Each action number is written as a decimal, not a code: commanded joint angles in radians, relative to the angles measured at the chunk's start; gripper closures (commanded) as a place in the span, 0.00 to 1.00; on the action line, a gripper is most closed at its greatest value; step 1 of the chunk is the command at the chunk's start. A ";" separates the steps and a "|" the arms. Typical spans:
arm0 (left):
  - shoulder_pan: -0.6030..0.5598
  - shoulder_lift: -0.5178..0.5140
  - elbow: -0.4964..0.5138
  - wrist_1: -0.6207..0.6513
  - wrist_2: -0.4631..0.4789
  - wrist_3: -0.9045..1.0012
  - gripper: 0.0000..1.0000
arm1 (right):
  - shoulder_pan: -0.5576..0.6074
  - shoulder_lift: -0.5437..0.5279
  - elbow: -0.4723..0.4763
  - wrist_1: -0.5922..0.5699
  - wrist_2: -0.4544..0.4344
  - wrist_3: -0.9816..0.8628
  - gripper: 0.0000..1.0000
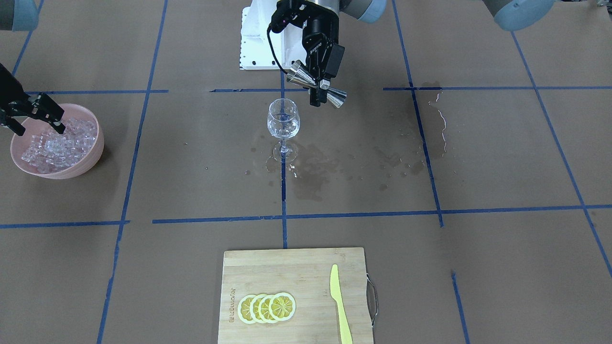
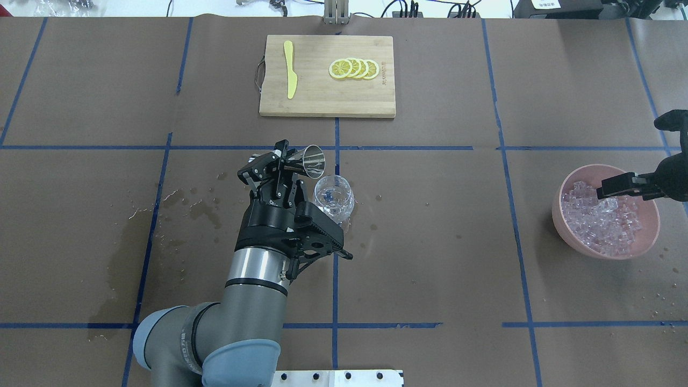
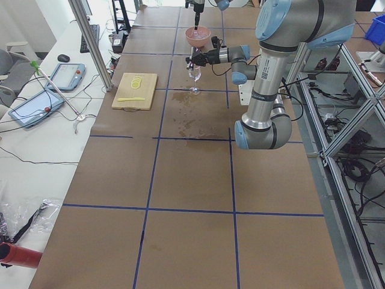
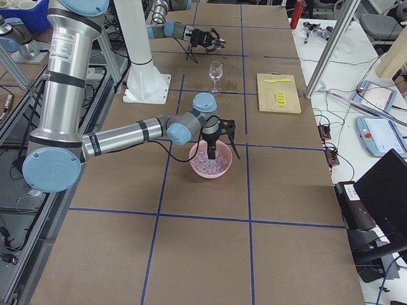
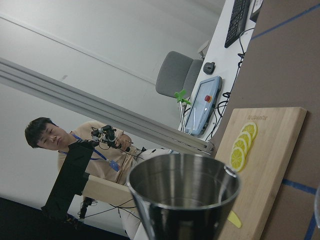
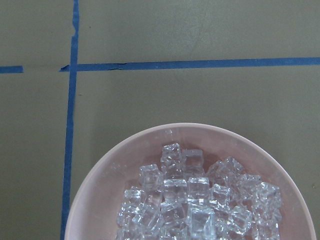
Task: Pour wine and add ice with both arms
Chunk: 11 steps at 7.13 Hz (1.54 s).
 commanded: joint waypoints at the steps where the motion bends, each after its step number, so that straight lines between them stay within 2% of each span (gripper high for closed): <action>1: -0.013 0.008 -0.008 -0.043 -0.006 -0.063 1.00 | -0.006 -0.001 -0.009 0.002 -0.022 -0.002 0.00; 2: -0.018 0.016 -0.008 -0.098 -0.041 -0.081 1.00 | -0.015 -0.009 -0.013 0.038 -0.054 -0.002 0.00; 4: -0.029 0.031 -0.008 -0.120 -0.046 -0.129 1.00 | -0.035 -0.024 -0.062 0.148 -0.096 0.009 0.00; 6: -0.056 0.069 -0.017 -0.161 -0.107 -0.230 1.00 | -0.064 -0.027 -0.073 0.166 -0.119 0.018 0.00; 8: -0.070 0.109 -0.018 -0.209 -0.107 -0.248 1.00 | -0.078 -0.027 -0.082 0.167 -0.116 0.018 0.02; 10: -0.089 0.166 -0.027 -0.256 -0.139 -0.345 1.00 | -0.080 -0.024 -0.098 0.167 -0.115 0.016 0.12; 11: -0.092 0.207 -0.034 -0.316 -0.164 -0.359 1.00 | -0.080 -0.021 -0.098 0.167 -0.113 0.018 0.21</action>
